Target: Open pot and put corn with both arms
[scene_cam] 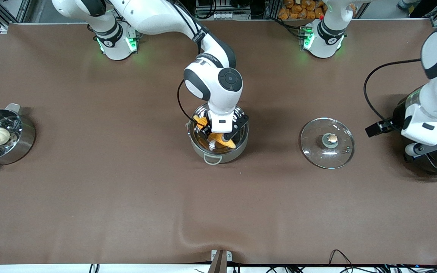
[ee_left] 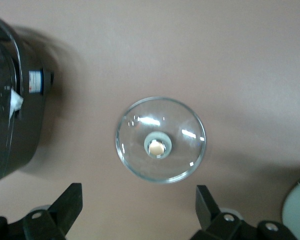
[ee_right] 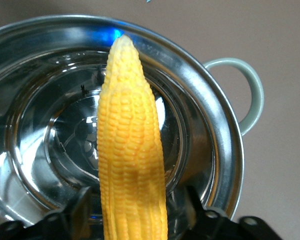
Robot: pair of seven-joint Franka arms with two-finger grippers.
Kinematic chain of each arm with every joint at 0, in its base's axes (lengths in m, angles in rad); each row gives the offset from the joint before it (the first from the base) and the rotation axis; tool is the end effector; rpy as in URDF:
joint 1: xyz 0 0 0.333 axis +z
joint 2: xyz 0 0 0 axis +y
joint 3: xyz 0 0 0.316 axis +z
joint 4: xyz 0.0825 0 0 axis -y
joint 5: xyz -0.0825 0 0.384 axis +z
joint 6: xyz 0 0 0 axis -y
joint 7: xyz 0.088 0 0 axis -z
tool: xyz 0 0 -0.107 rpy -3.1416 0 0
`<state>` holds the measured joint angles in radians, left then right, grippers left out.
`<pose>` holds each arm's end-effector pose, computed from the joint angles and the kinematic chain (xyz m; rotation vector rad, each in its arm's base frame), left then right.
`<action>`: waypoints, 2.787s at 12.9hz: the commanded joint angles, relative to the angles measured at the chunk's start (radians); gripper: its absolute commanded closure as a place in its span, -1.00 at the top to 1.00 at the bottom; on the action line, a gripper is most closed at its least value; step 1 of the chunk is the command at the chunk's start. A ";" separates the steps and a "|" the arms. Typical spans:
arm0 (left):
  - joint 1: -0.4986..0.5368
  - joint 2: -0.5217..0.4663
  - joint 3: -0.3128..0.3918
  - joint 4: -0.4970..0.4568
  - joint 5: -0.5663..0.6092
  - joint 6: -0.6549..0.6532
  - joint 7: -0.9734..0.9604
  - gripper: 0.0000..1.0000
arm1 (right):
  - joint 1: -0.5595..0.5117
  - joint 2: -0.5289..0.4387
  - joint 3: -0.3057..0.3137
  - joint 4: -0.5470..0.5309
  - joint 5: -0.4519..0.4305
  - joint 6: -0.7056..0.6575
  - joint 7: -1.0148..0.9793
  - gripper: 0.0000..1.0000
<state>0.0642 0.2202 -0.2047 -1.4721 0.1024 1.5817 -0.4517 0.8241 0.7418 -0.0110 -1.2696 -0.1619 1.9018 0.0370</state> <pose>0.6126 -0.0632 0.5452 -3.0169 -0.4669 0.1292 0.5109 0.5258 0.3061 2.6960 1.2035 -0.0512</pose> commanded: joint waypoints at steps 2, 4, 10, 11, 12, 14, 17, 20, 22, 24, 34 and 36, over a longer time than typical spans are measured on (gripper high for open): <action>0.009 0.016 -0.013 0.052 -0.029 -0.052 0.019 1.00 | 0.012 0.010 -0.009 0.027 -0.010 -0.009 0.050 1.00; 0.009 -0.022 -0.010 0.047 -0.021 -0.051 0.027 1.00 | 0.001 -0.012 -0.009 0.030 0.010 -0.015 0.061 1.00; 0.019 -0.067 -0.009 0.027 -0.021 -0.046 0.027 1.00 | -0.110 -0.163 -0.014 0.027 0.145 -0.140 0.072 1.00; 0.020 -0.067 -0.009 0.027 -0.021 -0.043 0.028 1.00 | -0.141 -0.186 -0.014 0.027 0.151 -0.186 0.075 1.00; 0.022 -0.067 -0.010 0.027 -0.021 -0.042 0.028 1.00 | -0.175 -0.206 -0.015 0.023 0.151 -0.226 0.075 1.00; 0.028 -0.082 -0.010 0.018 -0.035 -0.023 0.066 1.00 | -0.259 -0.234 -0.015 0.003 0.151 -0.283 0.072 1.00; 0.023 -0.134 -0.005 -0.040 -0.036 0.012 0.134 1.00 | -0.397 -0.300 -0.009 -0.114 0.153 -0.276 0.069 1.00; 0.022 -0.151 -0.004 -0.040 -0.036 0.004 0.180 1.00 | -0.515 -0.378 0.014 -0.207 0.154 -0.267 0.055 1.00; 0.022 -0.166 -0.005 -0.048 -0.038 0.004 0.182 1.00 | -0.615 -0.477 0.077 -0.318 0.154 -0.222 0.038 1.00; 0.019 -0.191 -0.005 -0.073 -0.044 0.004 0.185 1.00 | -0.704 -0.567 0.109 -0.401 0.154 -0.204 -0.021 1.00; 0.011 -0.206 -0.002 -0.060 -0.067 -0.023 0.225 1.00 | -0.858 -0.838 -0.003 -0.452 0.153 -0.319 -0.175 1.00; 0.011 -0.206 0.001 -0.057 -0.085 -0.025 0.225 1.00 | -0.858 -0.840 -0.029 -0.432 0.154 -0.337 -0.195 1.00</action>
<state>0.0744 0.0384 -0.2106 -1.5193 0.0499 1.5679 -0.2567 -0.0243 -0.0828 -0.0254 -1.6935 -0.0200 1.5743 -0.1311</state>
